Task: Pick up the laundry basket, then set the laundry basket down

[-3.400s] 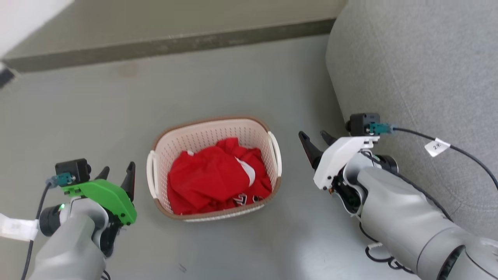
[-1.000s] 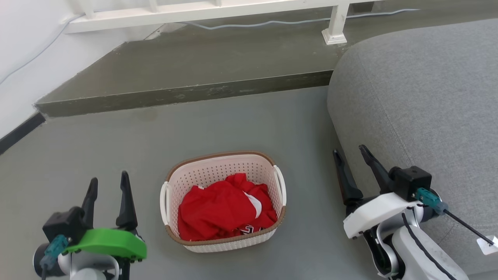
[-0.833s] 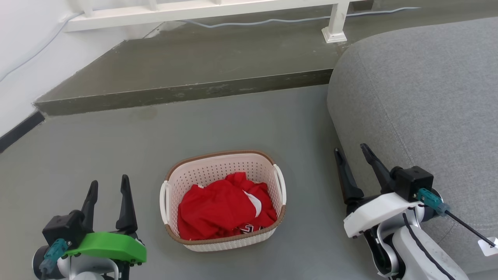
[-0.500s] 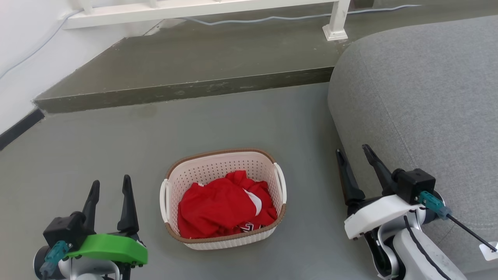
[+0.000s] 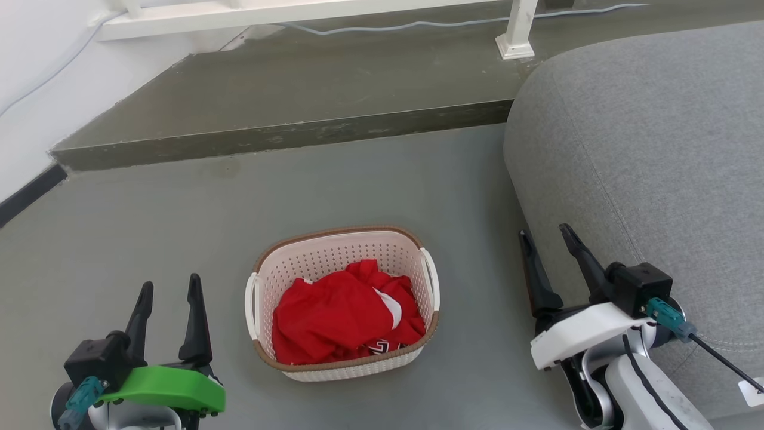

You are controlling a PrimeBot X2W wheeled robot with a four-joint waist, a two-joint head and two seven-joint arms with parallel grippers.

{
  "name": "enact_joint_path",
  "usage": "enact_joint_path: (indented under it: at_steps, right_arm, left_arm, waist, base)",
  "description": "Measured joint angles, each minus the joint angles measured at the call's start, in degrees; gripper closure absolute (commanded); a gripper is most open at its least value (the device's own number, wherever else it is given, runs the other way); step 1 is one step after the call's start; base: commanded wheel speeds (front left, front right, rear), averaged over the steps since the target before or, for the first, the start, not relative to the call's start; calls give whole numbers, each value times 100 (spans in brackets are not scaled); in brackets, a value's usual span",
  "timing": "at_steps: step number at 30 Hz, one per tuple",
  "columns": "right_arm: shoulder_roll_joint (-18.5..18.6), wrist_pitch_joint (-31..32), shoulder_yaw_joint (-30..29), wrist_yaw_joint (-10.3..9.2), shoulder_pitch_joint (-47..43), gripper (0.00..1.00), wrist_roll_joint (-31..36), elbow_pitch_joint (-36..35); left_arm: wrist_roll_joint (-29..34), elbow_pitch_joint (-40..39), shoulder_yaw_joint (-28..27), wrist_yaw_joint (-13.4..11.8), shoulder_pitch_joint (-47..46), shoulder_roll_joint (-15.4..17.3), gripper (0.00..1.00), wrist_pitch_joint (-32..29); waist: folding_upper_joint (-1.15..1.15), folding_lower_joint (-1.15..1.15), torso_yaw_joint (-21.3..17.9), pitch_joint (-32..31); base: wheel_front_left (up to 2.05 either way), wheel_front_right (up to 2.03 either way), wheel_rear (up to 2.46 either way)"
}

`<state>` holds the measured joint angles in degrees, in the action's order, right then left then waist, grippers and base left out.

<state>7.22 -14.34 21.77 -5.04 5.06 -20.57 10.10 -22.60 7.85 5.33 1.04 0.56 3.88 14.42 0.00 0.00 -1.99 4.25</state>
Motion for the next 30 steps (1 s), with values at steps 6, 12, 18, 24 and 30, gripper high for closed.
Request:
enact_joint_path:
  at_steps: [6,12,18,24,30]
  right_arm:
    - [-34,0,-67,49,-56,0,56,-19]
    - [-85,0,-133,101,-72,0,98,-20]
    - [-109,0,-189,169,-93,0,157,-20]
    - [-167,3,-197,215,-153,100,204,123]
    - [-190,10,-196,220,-353,100,85,230]
  left_arm:
    - [18,-4,-70,56,3,-53,0,0]
    - [19,-7,-127,148,9,-80,0,0]
    - [20,-3,-155,200,78,-92,0,0]
    - [15,166,-140,230,117,-135,100,-15]
    - [-115,314,-131,231,158,-176,100,-66]
  waist:
    - [0,0,8,20]
    - [0,0,18,17]
    - [0,0,27,7]
    - [0,0,30,9]
    - [0,0,32,2]
  base:
    - [0,0,0]
    - [0,0,0]
    - [0,0,0]
    - [0,0,0]
    - [0,0,0]
